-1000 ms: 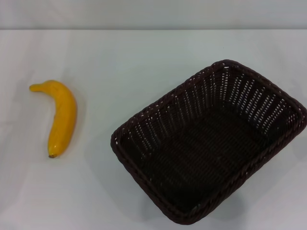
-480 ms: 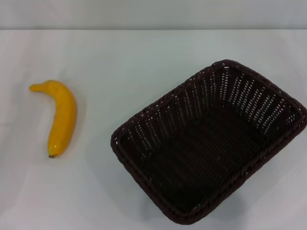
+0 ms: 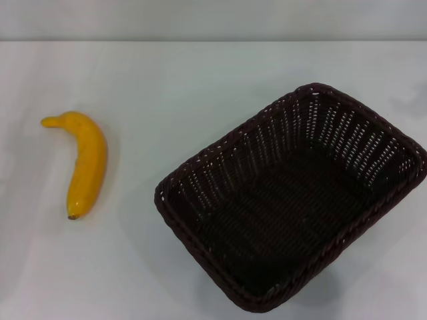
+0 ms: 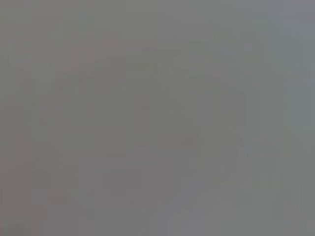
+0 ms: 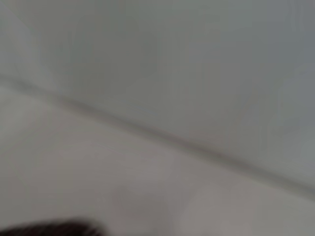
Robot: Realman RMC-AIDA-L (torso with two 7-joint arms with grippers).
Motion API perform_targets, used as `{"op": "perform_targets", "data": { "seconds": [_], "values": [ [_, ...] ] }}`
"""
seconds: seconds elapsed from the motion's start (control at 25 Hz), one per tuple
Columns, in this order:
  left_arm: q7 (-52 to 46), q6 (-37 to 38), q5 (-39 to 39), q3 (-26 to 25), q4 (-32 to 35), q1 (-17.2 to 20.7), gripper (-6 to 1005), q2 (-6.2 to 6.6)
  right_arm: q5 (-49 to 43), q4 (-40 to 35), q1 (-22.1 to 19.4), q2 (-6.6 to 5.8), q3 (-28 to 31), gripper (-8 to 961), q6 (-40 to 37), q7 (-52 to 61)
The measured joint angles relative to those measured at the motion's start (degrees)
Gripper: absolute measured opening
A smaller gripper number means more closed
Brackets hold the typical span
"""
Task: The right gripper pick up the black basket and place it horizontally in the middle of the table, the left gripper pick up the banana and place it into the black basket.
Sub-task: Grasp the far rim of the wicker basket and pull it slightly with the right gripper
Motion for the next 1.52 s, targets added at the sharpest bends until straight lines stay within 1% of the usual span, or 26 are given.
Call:
{"op": "perform_targets", "data": {
  "seconds": [0.04, 0.08, 0.12, 0.16, 0.32, 0.4, 0.44, 0.48, 0.56, 0.68, 0.76, 0.84, 0.88, 0.92, 1.04, 1.16, 1.32, 1.52],
  "values": [
    [0.0, 0.0, 0.1, 0.0, 0.0, -0.2, 864, 0.00, -0.6, 0.3, 0.8, -0.25, 0.1, 723, 1.3, 0.5],
    [0.1, 0.0, 0.2, 0.0, 0.0, -0.4, 864, 0.01, -2.3, 1.1, 2.7, -0.76, 0.2, 723, 5.2, 2.2],
    [0.0, -0.1, 0.2, 0.0, 0.0, -0.5, 864, 0.01, -2.3, 1.1, 2.7, -0.76, 0.2, 723, 5.2, 2.2],
    [0.0, -0.2, 0.3, 0.0, 0.0, -0.4, 864, 0.00, -5.5, 2.2, 7.4, -1.14, 0.3, 723, 11.1, 5.6],
    [-0.2, -0.4, 0.4, 0.0, 0.0, -0.1, 864, 0.17, -8.5, 2.6, 11.6, -0.67, -0.2, 725, 15.1, 8.9],
    [-0.2, -0.4, 0.5, 0.0, 0.0, -0.1, 864, 0.37, -9.3, 3.6, 12.9, -0.40, -0.3, 726, 15.6, 10.0],
    [-0.2, -0.4, 0.6, 0.1, 0.0, 0.0, 864, 0.43, -9.9, 4.2, 13.5, -0.14, -0.4, 728, 15.6, 10.5],
    [-0.1, -0.4, 0.7, 0.1, 0.0, 0.0, 864, 0.48, -11.4, 5.3, 14.4, 0.48, -0.7, 730, 15.4, 11.1],
    [-0.1, -0.4, 1.0, 0.1, 0.1, 0.1, 863, 0.53, -12.9, 6.1, 15.1, 1.07, -1.0, 734, 15.0, 11.3],
    [-0.2, -0.4, 1.1, 0.0, 0.1, 0.2, 863, 0.58, -16.4, 6.8, 16.6, 2.77, -1.6, 742, 14.6, 11.8],
    [-0.2, -0.4, 1.1, 0.0, 0.1, 0.1, 863, 0.63, -19.2, 7.1, 17.6, 4.17, -1.8, 749, 14.4, 12.0],
    [-0.2, -0.4, 1.1, 0.0, 0.1, -0.1, 863, 0.78, -21.6, 7.4, 18.5, 5.31, -1.9, 756, 14.2, 12.2],
    [-0.2, -0.4, 1.1, 0.0, 0.1, -0.1, 863, 0.78, -23.2, 7.7, 19.0, 6.11, -1.9, 760, 14.1, 12.3],
    [-0.1, 0.0, 1.2, 0.0, 0.1, -0.4, 863, 1.08, -24.4, 7.9, 19.3, 6.56, -2.0, 763, 14.0, 12.5],
    [0.0, 0.1, 1.2, 0.0, 0.1, -0.6, 863, 1.18, -27.6, 10.0, 20.8, 7.67, -2.0, 797, 13.8, 13.0],
    [0.1, 0.1, 1.2, 0.0, 0.1, -0.7, 863, 1.18, -29.5, 11.5, 21.8, 8.23, -2.3, 843, 13.2, 13.9],
    [0.2, 0.5, 1.2, 0.0, 0.1, -0.8, 863, 1.19, -30.6, 13.8, 22.6, 8.40, -4.6, 839, 11.5, 15.5],
    [0.2, 0.8, 1.2, 0.0, 0.0, -0.8, 863, 1.22, -31.8, 19.1, 24.5, 8.42, -7.6, 835, 8.8, 16.2]
  ]
}}
